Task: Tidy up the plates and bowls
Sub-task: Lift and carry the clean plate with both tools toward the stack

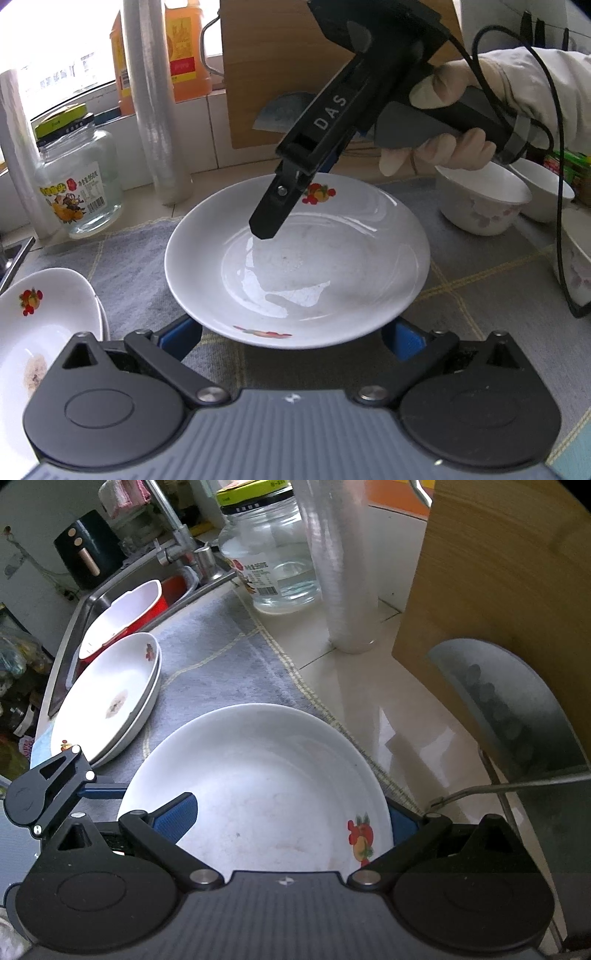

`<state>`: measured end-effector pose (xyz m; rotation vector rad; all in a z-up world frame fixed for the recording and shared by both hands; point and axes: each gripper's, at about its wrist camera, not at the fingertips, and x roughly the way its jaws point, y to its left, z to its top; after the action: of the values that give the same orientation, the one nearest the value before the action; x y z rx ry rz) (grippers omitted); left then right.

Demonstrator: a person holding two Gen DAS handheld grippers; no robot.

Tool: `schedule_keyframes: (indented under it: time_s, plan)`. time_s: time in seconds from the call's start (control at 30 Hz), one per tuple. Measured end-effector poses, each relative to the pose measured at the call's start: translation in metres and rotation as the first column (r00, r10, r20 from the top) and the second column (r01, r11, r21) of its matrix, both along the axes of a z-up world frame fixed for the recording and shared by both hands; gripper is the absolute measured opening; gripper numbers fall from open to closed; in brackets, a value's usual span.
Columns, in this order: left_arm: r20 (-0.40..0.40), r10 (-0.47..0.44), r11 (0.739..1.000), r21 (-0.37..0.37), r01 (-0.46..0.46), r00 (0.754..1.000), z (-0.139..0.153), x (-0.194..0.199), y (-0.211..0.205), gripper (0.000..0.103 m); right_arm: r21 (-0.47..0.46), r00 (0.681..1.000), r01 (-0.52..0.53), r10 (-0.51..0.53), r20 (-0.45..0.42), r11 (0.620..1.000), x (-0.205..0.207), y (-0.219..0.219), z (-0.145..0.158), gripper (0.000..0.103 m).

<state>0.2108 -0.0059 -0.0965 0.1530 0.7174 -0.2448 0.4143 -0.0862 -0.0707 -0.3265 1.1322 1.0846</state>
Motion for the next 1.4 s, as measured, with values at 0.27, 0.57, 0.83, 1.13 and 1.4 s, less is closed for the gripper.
schedule_keyframes:
  time_s: [0.27,0.57,0.83,1.13,1.4]
  plan:
    - [-0.006,-0.011,1.000,-0.001,0.011,1.000,0.009,-0.009,0.001,0.102,0.009,1.000,0.007,-0.007,0.011,1.000,-0.015,-0.003,0.010,0.103]
    - [-0.008,-0.019,1.000,-0.017,0.019,1.000,0.023,-0.026,0.004,0.102,0.009,1.000,0.002,-0.003,0.027,1.000,-0.035,-0.005,0.025,0.103]
    - [-0.005,-0.017,1.000,-0.022,0.017,1.000,0.032,-0.045,0.010,0.102,0.018,0.999,-0.005,0.004,0.043,1.000,-0.058,0.000,0.038,0.103]
    - [-0.007,-0.008,1.000,-0.029,0.008,1.000,0.041,-0.064,0.025,0.102,0.028,0.998,-0.018,0.017,0.058,0.999,-0.081,0.013,0.049,0.103]
    - [-0.003,0.013,0.999,-0.033,-0.013,1.000,0.052,-0.081,0.041,0.102,0.048,0.997,-0.036,0.032,0.072,0.998,-0.095,0.031,0.059,0.103]
